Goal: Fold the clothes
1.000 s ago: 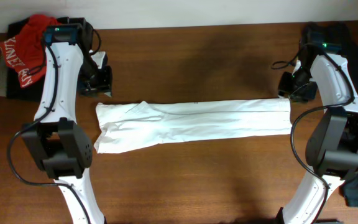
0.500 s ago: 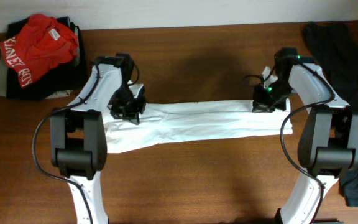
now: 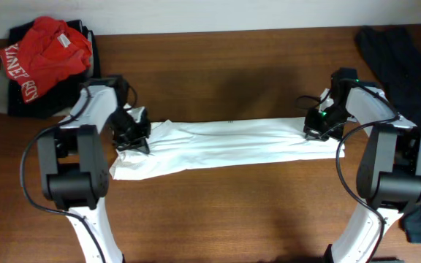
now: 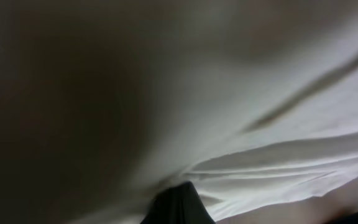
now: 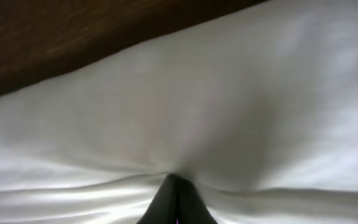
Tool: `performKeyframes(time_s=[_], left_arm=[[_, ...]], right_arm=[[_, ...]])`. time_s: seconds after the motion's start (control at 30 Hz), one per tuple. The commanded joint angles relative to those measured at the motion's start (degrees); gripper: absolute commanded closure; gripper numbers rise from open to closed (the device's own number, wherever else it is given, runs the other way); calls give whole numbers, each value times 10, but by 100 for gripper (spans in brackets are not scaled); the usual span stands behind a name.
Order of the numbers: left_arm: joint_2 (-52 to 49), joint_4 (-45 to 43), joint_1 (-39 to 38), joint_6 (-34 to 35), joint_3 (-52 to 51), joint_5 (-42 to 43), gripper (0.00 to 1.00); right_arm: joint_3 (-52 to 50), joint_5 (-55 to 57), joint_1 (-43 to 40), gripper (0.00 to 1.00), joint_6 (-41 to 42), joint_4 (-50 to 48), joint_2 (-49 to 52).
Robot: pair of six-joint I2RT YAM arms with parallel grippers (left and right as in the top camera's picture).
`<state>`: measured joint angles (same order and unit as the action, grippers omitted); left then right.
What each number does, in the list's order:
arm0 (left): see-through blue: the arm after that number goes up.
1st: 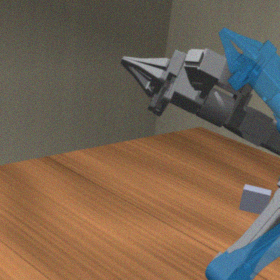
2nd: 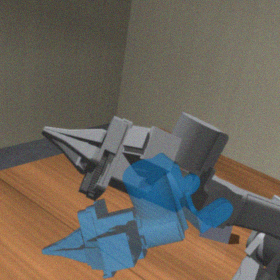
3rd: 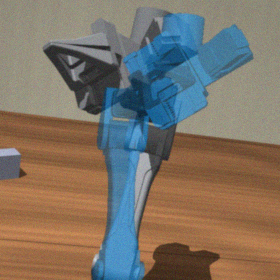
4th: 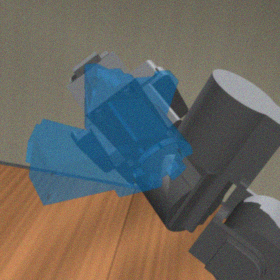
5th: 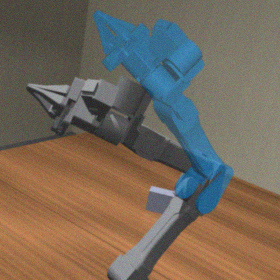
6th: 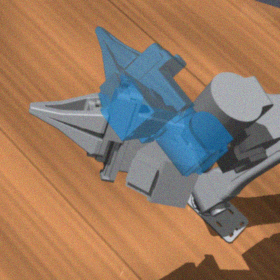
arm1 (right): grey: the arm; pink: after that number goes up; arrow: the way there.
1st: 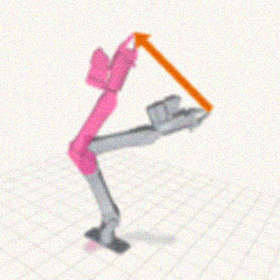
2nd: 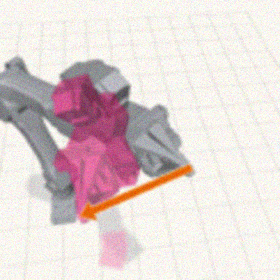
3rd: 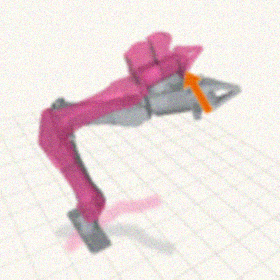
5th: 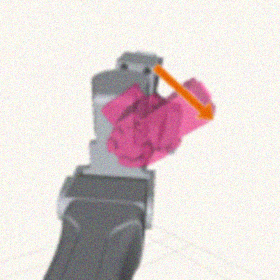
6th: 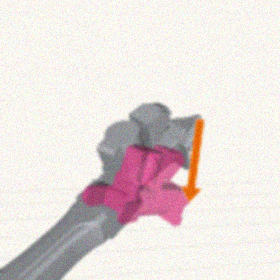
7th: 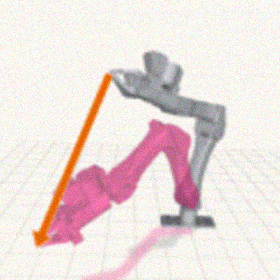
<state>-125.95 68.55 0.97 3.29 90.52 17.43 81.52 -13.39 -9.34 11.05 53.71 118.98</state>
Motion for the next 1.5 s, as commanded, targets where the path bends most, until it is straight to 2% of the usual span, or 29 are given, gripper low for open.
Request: performKeyframes(time_s=[0.0, 0.23, 0.3, 0.37, 0.4, 0.47, 0.53, 0.57, 0.63, 0.83, 1.07, 1.27, 1.33, 1.47], left_arm=[[-3, -2, 37, 15, -12, -65, 100], [34, 31, 52, 18, 41, -65, 100], [49, 40, 52, 18, 57, -65, 99], [73, 45, 52, 18, 72, -65, 97], [83, 44, 52, 18, 74, -65, 93], [98, 41, 52, 18, 75, -65, 80], [106, 41, 51, 18, 75, -65, 51], [106, 41, 51, 18, 75, -65, 43], [105, 41, 51, 18, 72, -65, 38], [105, 41, 50, 18, 71, -65, 35], [105, 34, 50, 18, 71, -63, 33], [105, 30, 50, 18, 71, -63, 32], [105, 30, 50, 18, 71, -63, 32], [105, 31, 50, 18, 71, -63, 32]], right_arm=[[4, 83, -21, 96, 17, 6, 3], [132, 81, -28, 96, 12, 109, -3], [172, 81, -38, 93, 12, 141, -3], [203, 81, -55, 60, 12, 166, -3], [209, 80, -63, 38, 12, 171, -3], [210, 76, -78, 12, 3, 171, -3], [201, 74, -93, 5, -19, 168, -3], [197, 73, -101, 5, -25, 167, -3], [188, 41, -113, 5, -54, 159, -2], [127, -118, -143, 5, -124, 106, -2], [32, -130, -132, 5, -123, 37, -2], [-3, -133, -110, 5, -121, 17, -1], [-14, -132, -94, 8, -121, 14, -1], [-19, -130, -59, 22, -121, 12, 1]])
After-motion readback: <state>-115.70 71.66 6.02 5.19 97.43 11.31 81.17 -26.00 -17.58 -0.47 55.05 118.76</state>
